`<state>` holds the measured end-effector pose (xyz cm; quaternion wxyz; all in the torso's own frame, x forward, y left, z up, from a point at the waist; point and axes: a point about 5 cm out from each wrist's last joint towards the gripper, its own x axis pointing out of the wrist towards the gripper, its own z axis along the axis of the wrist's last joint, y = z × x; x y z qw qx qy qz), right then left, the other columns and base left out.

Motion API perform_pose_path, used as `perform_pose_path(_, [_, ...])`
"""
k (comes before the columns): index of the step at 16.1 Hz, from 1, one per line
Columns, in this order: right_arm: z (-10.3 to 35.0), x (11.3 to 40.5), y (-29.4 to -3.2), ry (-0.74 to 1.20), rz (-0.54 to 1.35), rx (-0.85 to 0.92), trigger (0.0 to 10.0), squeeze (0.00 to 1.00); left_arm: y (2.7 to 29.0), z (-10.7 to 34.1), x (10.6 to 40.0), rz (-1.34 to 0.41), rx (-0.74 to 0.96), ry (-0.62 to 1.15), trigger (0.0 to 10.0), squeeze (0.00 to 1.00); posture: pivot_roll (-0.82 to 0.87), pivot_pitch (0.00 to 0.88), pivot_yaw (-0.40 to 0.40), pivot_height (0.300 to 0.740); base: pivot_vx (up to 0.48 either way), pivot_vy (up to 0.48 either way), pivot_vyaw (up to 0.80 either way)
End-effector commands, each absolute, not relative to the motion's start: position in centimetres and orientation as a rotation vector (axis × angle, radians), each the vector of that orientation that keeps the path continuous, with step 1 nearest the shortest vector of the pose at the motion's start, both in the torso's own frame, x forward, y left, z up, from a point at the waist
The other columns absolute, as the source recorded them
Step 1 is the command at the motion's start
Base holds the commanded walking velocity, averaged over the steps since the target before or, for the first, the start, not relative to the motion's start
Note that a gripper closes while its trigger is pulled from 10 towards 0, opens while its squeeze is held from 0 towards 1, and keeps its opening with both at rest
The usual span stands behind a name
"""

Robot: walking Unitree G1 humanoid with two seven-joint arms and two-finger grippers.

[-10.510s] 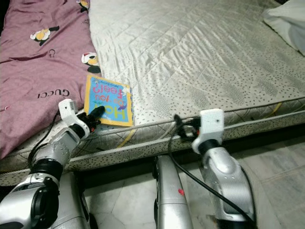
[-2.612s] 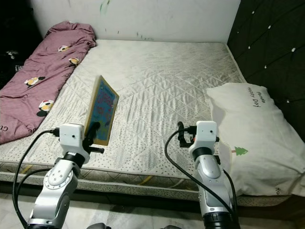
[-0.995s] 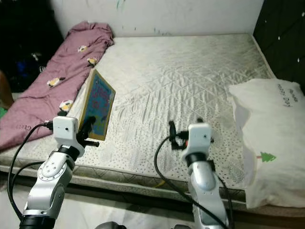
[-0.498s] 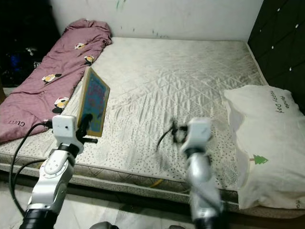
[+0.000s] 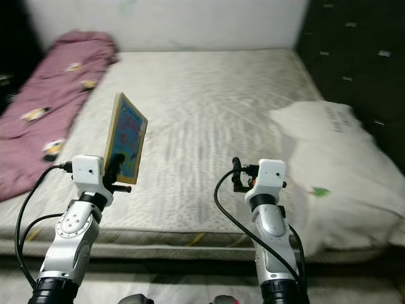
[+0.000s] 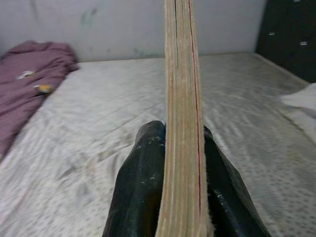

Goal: Clean up the room

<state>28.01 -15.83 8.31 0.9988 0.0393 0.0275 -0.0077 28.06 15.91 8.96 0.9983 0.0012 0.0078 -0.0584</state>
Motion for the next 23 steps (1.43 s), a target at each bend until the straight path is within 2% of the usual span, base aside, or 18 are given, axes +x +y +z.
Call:
perform_pose_path(1, [8.5,28.0,-15.1,0.055,0.013,0.097,10.0,0.00,16.4,10.0,27.9,-0.112,0.014,-0.025,10.0,0.00,-0.04,0.000,0.053,0.740,0.000,0.000,-0.80])
perform_pose_path(3, [8.9,27.8,-15.1,0.042,0.007,0.142,10.0,0.00,17.0,9.8,27.2,-0.114,0.017,-0.009,10.0,0.00,-0.05,0.000,0.066,0.740,0.000,0.000,-0.70])
perform_pose_path(9, [9.5,28.6,-14.5,0.025,0.064,0.108,10.0,0.00,16.1,11.2,27.7,-0.153,0.001,-0.053,10.0,0.00,-0.03,0.000,0.029,0.740,0.000,0.000,0.00])
perform_pose_path(21, [9.9,28.7,-14.6,0.025,0.059,0.118,10.0,0.00,16.1,11.5,27.7,-0.148,-0.024,-0.040,10.0,0.00,-0.05,0.000,0.031,0.740,0.000,-0.343,0.00])
perform_pose_path(23, [10.0,28.8,-14.7,0.027,0.061,0.118,10.0,0.00,16.1,11.6,27.7,-0.138,-0.031,-0.049,10.0,0.00,-0.04,0.000,0.028,0.740,0.000,0.000,0.00])
